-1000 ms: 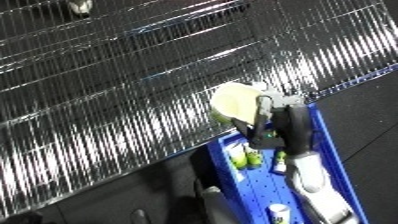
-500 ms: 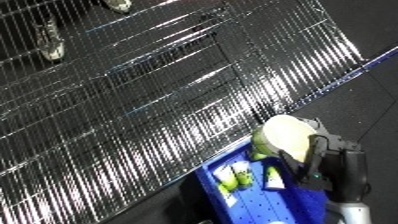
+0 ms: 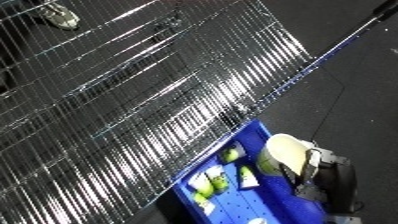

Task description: Pick up the object and place it into the box

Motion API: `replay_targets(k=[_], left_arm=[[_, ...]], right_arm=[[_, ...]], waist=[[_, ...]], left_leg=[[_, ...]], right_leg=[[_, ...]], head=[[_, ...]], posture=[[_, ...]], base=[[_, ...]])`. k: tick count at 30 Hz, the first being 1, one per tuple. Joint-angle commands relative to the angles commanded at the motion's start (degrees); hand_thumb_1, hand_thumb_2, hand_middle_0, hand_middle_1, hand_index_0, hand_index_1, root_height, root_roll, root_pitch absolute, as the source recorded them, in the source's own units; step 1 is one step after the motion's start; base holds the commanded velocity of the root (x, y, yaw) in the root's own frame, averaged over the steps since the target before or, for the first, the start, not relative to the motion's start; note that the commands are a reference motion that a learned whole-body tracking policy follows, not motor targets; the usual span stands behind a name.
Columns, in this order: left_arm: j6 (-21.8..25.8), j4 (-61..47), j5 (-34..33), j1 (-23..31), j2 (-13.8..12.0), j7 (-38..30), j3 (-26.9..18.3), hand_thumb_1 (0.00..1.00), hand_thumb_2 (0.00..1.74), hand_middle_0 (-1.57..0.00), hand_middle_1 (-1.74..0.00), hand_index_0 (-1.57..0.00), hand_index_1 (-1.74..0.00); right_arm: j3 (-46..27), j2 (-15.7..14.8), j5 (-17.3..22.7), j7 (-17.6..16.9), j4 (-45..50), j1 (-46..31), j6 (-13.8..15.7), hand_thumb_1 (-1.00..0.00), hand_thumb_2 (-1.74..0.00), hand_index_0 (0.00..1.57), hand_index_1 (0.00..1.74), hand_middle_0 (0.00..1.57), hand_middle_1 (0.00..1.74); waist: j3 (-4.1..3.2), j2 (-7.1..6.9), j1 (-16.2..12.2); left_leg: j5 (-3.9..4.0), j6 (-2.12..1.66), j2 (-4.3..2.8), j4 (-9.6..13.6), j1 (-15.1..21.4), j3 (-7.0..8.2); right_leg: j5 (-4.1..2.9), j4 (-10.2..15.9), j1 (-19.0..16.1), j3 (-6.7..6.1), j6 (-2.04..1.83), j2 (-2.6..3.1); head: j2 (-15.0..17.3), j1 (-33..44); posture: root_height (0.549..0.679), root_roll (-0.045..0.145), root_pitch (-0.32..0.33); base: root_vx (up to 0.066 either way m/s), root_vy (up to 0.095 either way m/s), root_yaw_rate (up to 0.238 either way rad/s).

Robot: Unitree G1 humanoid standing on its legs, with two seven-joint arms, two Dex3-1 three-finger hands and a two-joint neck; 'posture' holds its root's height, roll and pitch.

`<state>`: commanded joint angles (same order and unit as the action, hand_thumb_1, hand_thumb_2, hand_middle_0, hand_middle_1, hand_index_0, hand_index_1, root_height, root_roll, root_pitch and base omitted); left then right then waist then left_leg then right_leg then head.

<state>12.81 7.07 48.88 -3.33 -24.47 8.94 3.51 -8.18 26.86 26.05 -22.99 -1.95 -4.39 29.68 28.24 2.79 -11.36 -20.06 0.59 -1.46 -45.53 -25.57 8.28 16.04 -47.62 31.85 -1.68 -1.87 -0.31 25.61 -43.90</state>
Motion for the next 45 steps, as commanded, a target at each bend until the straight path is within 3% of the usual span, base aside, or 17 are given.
replay_targets(k=[2, 10, 20, 27, 34, 40, 45], left_arm=[[0.3, 0.6, 0.3, -0.7, 0.2, -0.3, 0.6, 1.0, 1.74, -1.57, -1.74, -1.57, -1.74], [0.9, 2.0, 0.5, -3.1, 1.0, -1.5, 2.9, 1.0, 1.74, -1.57, -1.74, -1.57, -1.74], [0.9, 2.9, 0.5, -4.7, 1.7, -2.5, 4.1, 1.0, 1.74, -1.57, -1.74, -1.57, -1.74], [0.9, 2.8, 0.8, -4.9, 1.9, -2.9, 4.2, 1.0, 1.74, -1.57, -1.74, -1.57, -1.74], [1.0, 2.3, 0.8, -4.4, 2.1, -2.8, 4.3, 1.0, 1.74, -1.57, -1.74, -1.57, -1.74], [0.6, 2.2, 0.4, -4.3, 2.3, -2.5, 4.5, 1.0, 1.74, -1.57, -1.74, -1.57, -1.74], [0.0, 2.6, 0.4, -4.1, 2.6, -2.6, 4.3, 1.0, 1.74, -1.57, -1.74, -1.57, -1.74]], right_arm=[[-0.1, 0.2, 2.0, 0.3, -2.7, -0.1, 0.9, -0.9, -1.57, 1.41, 1.57, 1.41, 1.57], [-0.3, 1.0, 8.1, 2.8, -11.1, 0.9, 2.9, -0.5, -0.87, 0.79, 0.87, 0.79, 0.87], [0.7, 0.7, 8.5, 3.1, -13.2, 2.2, 3.6, 0.0, 0.0, 0.0, 0.0, 0.0, 0.0], [1.1, 0.1, 7.7, 3.1, -11.9, 2.2, 3.0, 0.0, 0.0, 0.0, 0.0, 0.0, 0.0], [2.7, 0.0, 0.5, 1.9, -8.0, 2.6, 1.9, 0.0, 0.0, 0.0, 0.0, 0.0, 0.0], [5.3, -0.2, -5.5, 2.6, -2.6, 3.9, -0.5, 0.0, 0.0, 0.0, 0.0, 0.0, 0.0], [7.4, 0.2, -7.5, 4.8, 1.3, 5.1, -3.2, 0.0, 0.0, 0.0, 0.0, 0.0, 0.0]], waist=[[0.12, 0.39, -0.5], [0.33, 1.72, -1.2], [0.46, 2.44, -1.2], [0.82, 2.18, -1.0], [1.15, 1.28, 0.1], [1.04, 0.45, 1.6], [0.58, -0.3, 3.4]], left_leg=[[0.34, -0.12, 0.13, 0.3, 0.6, 0.31], [1.28, -0.39, 1.08, 1.7, 1.8, 0.39], [1.71, -0.41, 1.91, 2.2, 1.8, 0.12], [2.14, -0.46, 1.92, 1.8, 1.2, -0.1], [2.75, -0.63, 1.62, 1.2, 0.2, -0.8], [3.36, -0.72, 1.51, 1.4, -0.7, -1.97], [3.66, -0.81, 1.69, 0.4, -1.7, -3.1]], right_leg=[[-0.02, 0.2, -0.1, -0.27, 0.1, 0.03], [-0.07, 0.4, -0.3, -0.7, 0.27, 0.22], [-0.21, 0.1, 0.3, -0.87, 0.46, 0.44], [-0.4, -0.2, 0.6, -0.72, 0.58, 0.59], [-0.5, -0.2, 0.3, -0.1, 0.77, 0.43], [0.13, -1.0, 0.0, 0.58, 0.96, 0.43], [0.49, -1.3, -0.4, 1.54, 1.14, -0.07]], head=[[0.0, -1.5], [0.1, -5.5], [0.4, -5.3], [1.3, -2.7], [2.6, 2.7], [4.3, 13.0], [5.9, 23.1]], posture=[[0.634, 0.091, 0.054], [0.634, 0.096, 0.049], [0.633, 0.1, 0.05], [0.632, 0.101, 0.051], [0.633, 0.102, 0.048], [0.631, 0.1, 0.044], [0.63, 0.098, 0.036]], base=[[0.006, 0.07, -0.114], [0.008, 0.034, -0.034], [0.0, 0.011, 0.012], [-0.011, 0.0, 0.04], [-0.009, -0.012, 0.094], [0.007, -0.034, 0.172], [0.043, -0.028, 0.166]])
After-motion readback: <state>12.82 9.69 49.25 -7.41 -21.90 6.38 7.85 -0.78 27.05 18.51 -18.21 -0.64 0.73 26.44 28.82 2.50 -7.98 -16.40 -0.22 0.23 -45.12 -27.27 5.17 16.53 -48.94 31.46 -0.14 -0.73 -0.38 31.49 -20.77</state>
